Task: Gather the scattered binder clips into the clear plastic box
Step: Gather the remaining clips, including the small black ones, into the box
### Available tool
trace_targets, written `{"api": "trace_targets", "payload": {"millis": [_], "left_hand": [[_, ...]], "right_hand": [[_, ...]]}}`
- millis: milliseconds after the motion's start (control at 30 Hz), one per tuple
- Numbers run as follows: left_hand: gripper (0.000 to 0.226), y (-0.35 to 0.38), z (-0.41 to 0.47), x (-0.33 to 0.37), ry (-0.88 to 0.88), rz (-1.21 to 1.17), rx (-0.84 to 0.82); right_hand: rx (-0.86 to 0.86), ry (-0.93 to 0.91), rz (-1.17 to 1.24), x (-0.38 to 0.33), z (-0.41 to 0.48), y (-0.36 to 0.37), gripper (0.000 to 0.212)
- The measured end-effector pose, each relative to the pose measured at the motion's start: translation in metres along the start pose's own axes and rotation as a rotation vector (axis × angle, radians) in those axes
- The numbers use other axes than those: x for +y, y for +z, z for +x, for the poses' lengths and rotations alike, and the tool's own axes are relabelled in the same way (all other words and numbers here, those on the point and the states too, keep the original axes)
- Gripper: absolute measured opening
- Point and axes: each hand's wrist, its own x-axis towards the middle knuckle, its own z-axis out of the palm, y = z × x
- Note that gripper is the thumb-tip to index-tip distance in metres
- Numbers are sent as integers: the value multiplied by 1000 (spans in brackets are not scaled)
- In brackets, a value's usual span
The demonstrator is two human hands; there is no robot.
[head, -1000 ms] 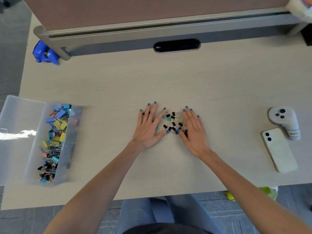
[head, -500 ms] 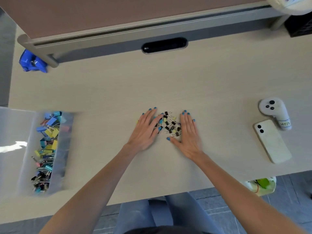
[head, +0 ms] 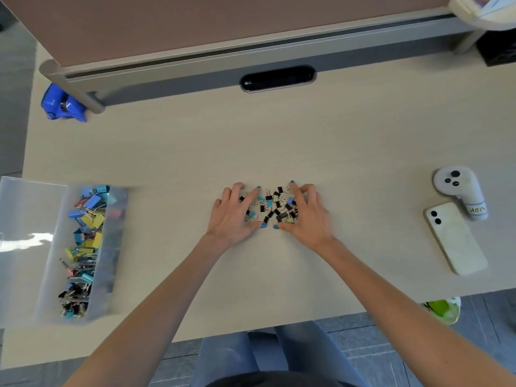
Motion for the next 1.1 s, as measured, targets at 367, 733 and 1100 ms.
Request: {"api": "trace_targets", "payload": {"millis": [367, 733, 1100], "left_hand": [[43, -10, 21, 18, -53, -196, -33], [39, -17, 41, 31, -221, -277, -179], [48, -16, 40, 42, -281, -176, -120]], "right_hand": [[-91, -49, -18, -25, 25, -5, 52], [-173, 14, -67, -35, 43, -11, 31], [-214, 22, -175, -46, 46, -19, 41]]}}
